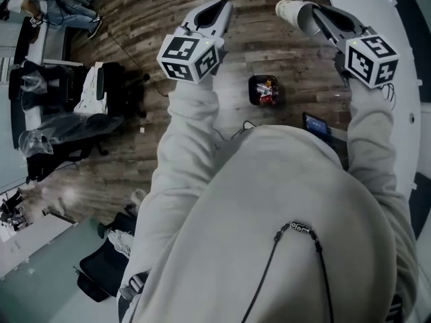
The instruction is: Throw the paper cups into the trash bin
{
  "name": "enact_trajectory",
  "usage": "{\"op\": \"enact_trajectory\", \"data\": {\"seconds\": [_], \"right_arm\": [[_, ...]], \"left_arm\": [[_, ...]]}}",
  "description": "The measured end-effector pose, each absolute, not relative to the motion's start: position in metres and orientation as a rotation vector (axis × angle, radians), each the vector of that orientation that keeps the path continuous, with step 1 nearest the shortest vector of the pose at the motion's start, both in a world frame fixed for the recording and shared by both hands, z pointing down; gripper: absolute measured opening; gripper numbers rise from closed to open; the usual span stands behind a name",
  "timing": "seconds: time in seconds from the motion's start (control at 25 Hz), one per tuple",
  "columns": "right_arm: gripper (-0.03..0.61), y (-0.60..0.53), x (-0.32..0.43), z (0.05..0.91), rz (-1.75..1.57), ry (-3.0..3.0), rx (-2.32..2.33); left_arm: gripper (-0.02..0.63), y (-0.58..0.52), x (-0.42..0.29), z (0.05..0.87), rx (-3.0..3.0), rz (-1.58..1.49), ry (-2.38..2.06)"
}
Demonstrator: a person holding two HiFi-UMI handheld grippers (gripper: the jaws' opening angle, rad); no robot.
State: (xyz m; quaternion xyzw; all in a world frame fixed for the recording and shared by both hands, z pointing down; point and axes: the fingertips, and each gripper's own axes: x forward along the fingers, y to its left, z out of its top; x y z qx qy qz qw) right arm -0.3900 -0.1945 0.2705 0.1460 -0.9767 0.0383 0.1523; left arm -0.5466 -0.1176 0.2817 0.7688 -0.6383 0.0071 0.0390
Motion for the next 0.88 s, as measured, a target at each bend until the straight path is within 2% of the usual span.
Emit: {"op": "enact_trajectory", "data": {"seconds": [0.24,0.48,0.64,0.88], "right_arm": [[0.038,-0.188,-0.444,0.266,0.059,-2.806,0.303],[0.038,-0.189,-0.483,0.245,0.003,-2.829,0.205],[0.038,-0.188,-0.491,0.240,-0.015,-2.839,0.175],[0.038,-0.187,-0.487,0.248,-0.001,-2.821,0.117]], "left_arm": [[-0.006,-0.102,-0.585,0.285,2.270,-0.007,-2.049],[-0.006,-0.078,-0.600,0.281,2.250,0.187,-2.117],[-0.006,-0.057,-0.625,0.274,2.170,0.157,-2.206],[-0.006,-0.061,-0.604,0.289,2.160,0.157,-2.175]]}}
